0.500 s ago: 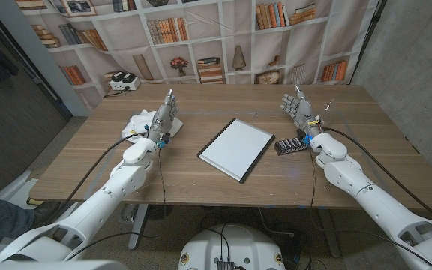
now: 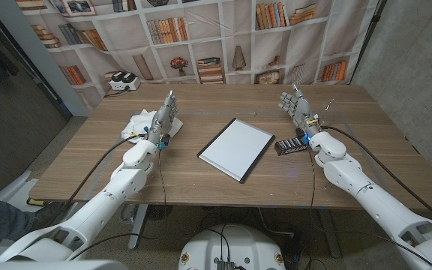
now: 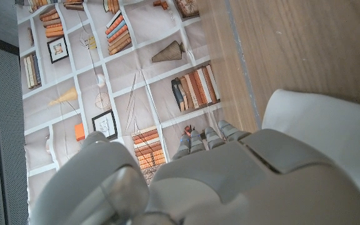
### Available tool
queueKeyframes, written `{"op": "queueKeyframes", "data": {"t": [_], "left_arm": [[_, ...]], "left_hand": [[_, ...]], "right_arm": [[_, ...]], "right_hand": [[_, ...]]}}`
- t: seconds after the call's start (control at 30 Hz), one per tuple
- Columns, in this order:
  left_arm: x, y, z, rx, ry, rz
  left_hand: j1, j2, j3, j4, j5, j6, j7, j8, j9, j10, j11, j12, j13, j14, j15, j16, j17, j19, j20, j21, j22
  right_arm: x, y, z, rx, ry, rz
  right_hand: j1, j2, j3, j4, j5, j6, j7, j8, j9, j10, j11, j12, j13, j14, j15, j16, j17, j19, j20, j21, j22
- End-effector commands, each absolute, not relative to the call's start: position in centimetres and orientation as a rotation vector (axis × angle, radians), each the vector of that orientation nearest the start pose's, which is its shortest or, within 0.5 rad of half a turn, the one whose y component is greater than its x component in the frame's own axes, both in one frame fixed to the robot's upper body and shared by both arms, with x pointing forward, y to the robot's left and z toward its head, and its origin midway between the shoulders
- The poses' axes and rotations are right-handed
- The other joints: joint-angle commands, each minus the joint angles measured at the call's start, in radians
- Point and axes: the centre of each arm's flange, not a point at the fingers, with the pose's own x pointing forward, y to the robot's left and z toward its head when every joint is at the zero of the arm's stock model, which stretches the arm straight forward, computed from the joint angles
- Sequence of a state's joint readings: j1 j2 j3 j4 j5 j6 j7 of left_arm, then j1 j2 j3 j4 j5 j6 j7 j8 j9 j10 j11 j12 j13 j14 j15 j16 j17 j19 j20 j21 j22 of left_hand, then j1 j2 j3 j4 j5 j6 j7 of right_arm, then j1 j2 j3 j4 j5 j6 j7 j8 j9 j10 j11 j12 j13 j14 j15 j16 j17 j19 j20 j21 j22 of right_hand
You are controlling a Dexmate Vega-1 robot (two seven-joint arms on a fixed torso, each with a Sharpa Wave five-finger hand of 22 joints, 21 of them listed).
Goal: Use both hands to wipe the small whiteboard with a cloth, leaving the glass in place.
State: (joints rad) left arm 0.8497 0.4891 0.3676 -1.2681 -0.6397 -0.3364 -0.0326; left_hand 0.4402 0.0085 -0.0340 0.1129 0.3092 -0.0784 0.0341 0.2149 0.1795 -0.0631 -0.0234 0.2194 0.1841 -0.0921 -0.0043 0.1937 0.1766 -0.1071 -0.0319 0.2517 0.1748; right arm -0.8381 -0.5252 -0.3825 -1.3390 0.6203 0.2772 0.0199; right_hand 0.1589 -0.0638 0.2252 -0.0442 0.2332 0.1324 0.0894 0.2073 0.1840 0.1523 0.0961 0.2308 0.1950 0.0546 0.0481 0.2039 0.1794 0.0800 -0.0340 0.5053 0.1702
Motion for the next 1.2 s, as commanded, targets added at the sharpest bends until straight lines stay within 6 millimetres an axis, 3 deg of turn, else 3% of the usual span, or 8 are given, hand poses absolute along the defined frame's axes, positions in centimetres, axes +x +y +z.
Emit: {"op": "queueKeyframes", "data": {"t": [0.03,0.43,0.7,1.2], "left_arm": [[64.0,29.5,-2.9,0.045,-0.615,-0.155],[63.1,29.2,-1.4,0.193,-0.602,-0.114],[63.3,29.4,-0.9,0.292,-0.616,-0.151],[60.4,31.9,-0.8,0.402,-0.701,-0.043]], "left_hand": [[0.019,0.004,0.004,-0.008,0.009,0.012,0.002,0.005,0.005,0.011,0.002,0.006,0.003,0.01,0.001,0.009,0.003,0.01,-0.009,-0.001,0.003],[0.046,0.013,0.01,-0.021,0.009,0.029,0.004,0.007,0.006,0.031,-0.003,0.009,0.003,0.03,0.003,0.01,0.002,0.019,-0.006,-0.005,0.002],[0.078,0.019,0.016,-0.037,0.008,0.054,0.001,0.01,0.006,0.054,-0.004,0.011,0.003,0.059,-0.003,0.012,0.002,0.063,-0.009,0.001,0.002],[0.12,0.015,0.016,-0.06,0.008,0.108,-0.002,0.017,0.007,0.105,-0.007,0.016,0.004,0.111,-0.012,0.016,0.003,0.112,-0.015,0.002,0.002]], "right_arm": [[63.8,-27.5,-1.5,-0.039,-0.656,0.225],[63.0,-27.2,-1.2,-0.053,-0.685,0.254],[62.8,-27.0,-1.5,-0.053,-0.685,0.25],[62.3,-25.9,-1.7,-0.061,-0.683,0.226]], "right_hand": [[0.009,0.0,0.003,0.0,0.007,0.005,-0.001,0.004,0.005,0.012,-0.002,0.004,0.0,0.01,0.0,0.004,0.005,0.006,-0.033,-0.001,0.004],[0.008,0.0,0.001,0.0,0.007,0.008,-0.008,0.003,0.005,0.019,-0.006,0.005,-0.002,0.019,-0.002,0.004,0.006,0.015,-0.034,-0.005,0.004],[0.008,0.001,0.0,-0.001,0.008,0.011,-0.009,0.003,0.005,0.024,-0.003,0.006,-0.003,0.022,-0.001,0.003,0.006,0.017,-0.034,-0.009,0.004],[0.008,0.005,-0.002,-0.002,0.009,0.017,-0.01,0.001,0.005,0.041,-0.007,0.009,-0.006,0.044,-0.005,0.006,0.006,0.041,-0.037,-0.012,0.005]]}}
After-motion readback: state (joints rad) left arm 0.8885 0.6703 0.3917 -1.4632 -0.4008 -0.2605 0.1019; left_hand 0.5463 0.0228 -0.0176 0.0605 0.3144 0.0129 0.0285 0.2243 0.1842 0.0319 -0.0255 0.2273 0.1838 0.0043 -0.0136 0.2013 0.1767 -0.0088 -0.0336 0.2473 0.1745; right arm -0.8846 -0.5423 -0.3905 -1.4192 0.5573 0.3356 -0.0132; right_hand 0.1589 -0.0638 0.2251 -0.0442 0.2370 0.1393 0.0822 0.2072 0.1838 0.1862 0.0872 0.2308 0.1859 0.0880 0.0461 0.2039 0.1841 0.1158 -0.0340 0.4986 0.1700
